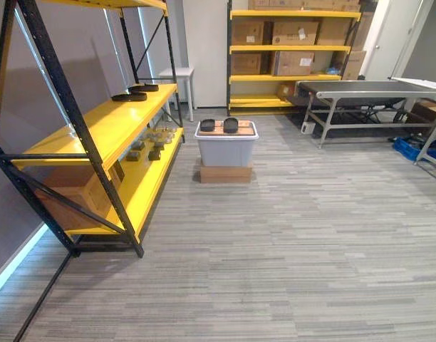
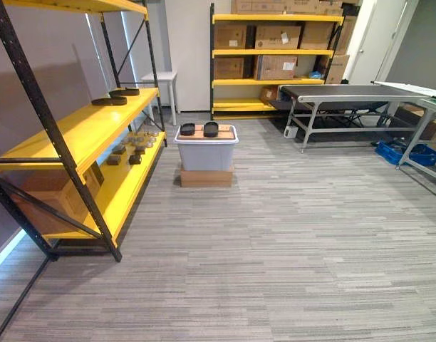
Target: Walk over and take plastic housings, then place them on the shelf
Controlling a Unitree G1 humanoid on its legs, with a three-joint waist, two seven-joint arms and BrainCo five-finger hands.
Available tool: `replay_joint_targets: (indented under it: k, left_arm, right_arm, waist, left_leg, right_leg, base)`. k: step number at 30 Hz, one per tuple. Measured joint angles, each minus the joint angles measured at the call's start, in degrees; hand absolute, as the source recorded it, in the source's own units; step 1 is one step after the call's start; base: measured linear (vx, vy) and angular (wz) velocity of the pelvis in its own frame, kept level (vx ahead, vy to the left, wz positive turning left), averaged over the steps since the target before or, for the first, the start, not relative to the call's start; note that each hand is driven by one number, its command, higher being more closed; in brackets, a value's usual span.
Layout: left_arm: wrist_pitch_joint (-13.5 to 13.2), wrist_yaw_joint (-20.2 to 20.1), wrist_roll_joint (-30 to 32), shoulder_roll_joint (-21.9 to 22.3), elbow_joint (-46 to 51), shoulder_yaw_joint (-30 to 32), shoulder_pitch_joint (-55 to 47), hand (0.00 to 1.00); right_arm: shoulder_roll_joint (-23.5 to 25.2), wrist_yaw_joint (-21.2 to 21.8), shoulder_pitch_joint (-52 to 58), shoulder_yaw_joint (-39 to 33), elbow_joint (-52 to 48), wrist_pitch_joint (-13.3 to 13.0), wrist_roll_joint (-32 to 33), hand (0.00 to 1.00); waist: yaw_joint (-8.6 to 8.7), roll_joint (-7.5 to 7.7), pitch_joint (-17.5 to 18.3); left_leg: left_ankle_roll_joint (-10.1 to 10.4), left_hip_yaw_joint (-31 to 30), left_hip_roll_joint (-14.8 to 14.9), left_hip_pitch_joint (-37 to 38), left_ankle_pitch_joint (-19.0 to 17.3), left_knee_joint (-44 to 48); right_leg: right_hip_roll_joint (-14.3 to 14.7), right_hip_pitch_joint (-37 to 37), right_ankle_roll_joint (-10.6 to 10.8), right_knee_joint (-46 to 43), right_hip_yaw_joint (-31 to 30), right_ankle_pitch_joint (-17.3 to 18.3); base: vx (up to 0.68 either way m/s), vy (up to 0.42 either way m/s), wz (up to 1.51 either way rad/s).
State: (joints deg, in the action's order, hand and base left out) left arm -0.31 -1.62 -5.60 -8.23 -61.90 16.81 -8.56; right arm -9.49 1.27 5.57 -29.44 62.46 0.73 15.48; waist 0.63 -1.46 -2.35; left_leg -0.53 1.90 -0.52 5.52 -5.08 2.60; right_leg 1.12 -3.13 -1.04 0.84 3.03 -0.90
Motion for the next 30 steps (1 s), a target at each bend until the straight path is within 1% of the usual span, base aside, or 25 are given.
replay_joint_targets:
  k: [2,3,5,7,9,14,17,19,23,28,30]
  left_arm:
    - [-0.4,0.0,0.0,-2.4,0.2,1.6,1.8,0.0]
    - [-0.5,0.0,0.0,-2.7,0.3,2.0,1.9,0.0]
    - [-1.5,-0.1,0.0,-4.3,2.5,3.0,2.9,0.0]
    - [-2.1,-0.1,0.0,-4.6,2.5,4.0,3.6,0.0]
    - [-2.4,-0.1,-0.5,-4.6,2.4,4.2,3.6,0.0]
    - [-2.4,0.3,-1.0,-3.1,2.2,4.7,3.5,0.0]
    - [-2.4,1.2,-1.0,-1.5,2.2,5.4,2.7,0.0]
    - [-2.4,1.6,-1.0,-0.2,2.2,5.4,2.0,0.0]
    - [-2.4,2.2,-1.0,1.3,2.2,5.3,1.2,0.0]
    - [-2.4,2.3,-1.0,1.9,2.2,5.2,0.4,0.0]
    - [-2.4,2.4,-1.0,1.9,2.2,4.7,0.4,0.0]
  right_arm:
    - [-2.2,0.5,-1.7,-1.4,-0.4,0.0,-0.1,0.0]
    - [-2.5,0.6,-1.8,-1.6,-0.5,0.0,-0.2,0.0]
    - [-5.6,1.2,-3.4,-2.1,-0.8,-0.1,-0.6,0.0]
    - [-7.1,1.3,-4.3,-2.1,-0.9,-0.2,-0.6,0.0]
    - [-7.5,1.2,-5.2,-2.1,-0.9,-0.3,-0.5,0.0]
    - [-7.2,0.9,-5.3,-2.1,-0.8,-0.3,-0.4,0.0]
    - [-5.6,0.6,-5.3,-2.1,-0.7,-0.5,-0.3,0.0]
    - [-3.5,0.2,-5.2,-2.1,-0.6,-0.5,-0.3,0.0]
    - [-1.4,-0.2,-5.0,-2.1,-0.3,-0.5,-0.3,0.0]
    - [-0.6,-0.3,-4.7,-2.1,-0.1,-0.5,-0.2,0.0]
    - [-0.6,-0.3,-4.8,-2.1,-0.2,-0.5,-0.2,0.0]
  waist:
    - [0.6,-0.19,-0.3]
    - [0.6,-0.19,-0.3]
    - [0.6,-0.61,-0.8]
    - [0.6,-1.03,-1.5]
    - [0.61,-1.19,-1.6]
    - [0.57,-1.19,-2.3]
    - [0.58,-1.23,-2.5]
    - [0.59,-1.22,-2.6]
    - [0.52,-1.21,-2.6]
    - [0.48,-1.14,-2.6]
    - [0.41,-0.83,-3.0]
  left_leg:
    - [0.1,-0.4,0.0,0.8,0.1,-0.8]
    - [0.1,-0.4,0.0,0.8,0.0,-0.9]
    - [0.3,-0.3,0.0,1.0,0.0,-1.5]
    - [0.6,-0.4,-0.1,1.9,-0.2,-1.8]
    - [1.1,-0.4,0.0,2.0,-0.5,-1.8]
    - [1.3,-0.6,0.0,2.6,-0.6,-1.8]
    - [1.4,-0.6,0.1,3.1,-0.7,-1.8]
    - [1.5,-0.5,0.1,3.2,-0.7,-1.8]
    - [1.5,-0.4,0.2,3.3,-0.7,-1.8]
    - [1.4,-0.3,0.4,3.2,-0.7,-2.2]
    - [1.4,0.0,0.5,2.9,-0.7,-2.4]
  right_leg:
    - [0.0,-0.9,0.1,1.2,0.9,-0.1]
    - [0.0,-0.9,0.1,1.4,0.9,-0.1]
    - [0.1,-1.6,0.2,2.2,0.9,-0.2]
    - [0.0,-2.7,0.4,2.7,1.1,-0.2]
    - [0.1,-2.9,0.7,2.9,1.1,0.0]
    - [0.0,-3.7,1.7,2.9,2.3,0.6]
    - [0.0,-4.2,1.8,2.9,2.2,0.7]
    - [0.0,-4.3,1.8,3.0,2.2,0.7]
    - [0.1,-4.3,1.8,2.9,2.2,0.7]
    - [0.4,-4.0,1.8,2.9,2.2,0.7]
    - [0.4,-3.6,1.8,3.2,2.1,0.7]
  base:
    - [0.07,-0.004,0.08]
    - [0.06,0.001,0.06]
    - [0.06,0.006,0.0]
    - [0.08,0.008,0.01]
    - [0.04,0.003,0.0]
    - [0.01,-0.005,0.08]
    - [0.0,0.0,0.0]
    - [0.0,0.0,0.0]
    - [-0.04,0.001,0.0]
    - [-0.04,-0.006,-0.01]
    - [-0.04,-0.003,-0.04]
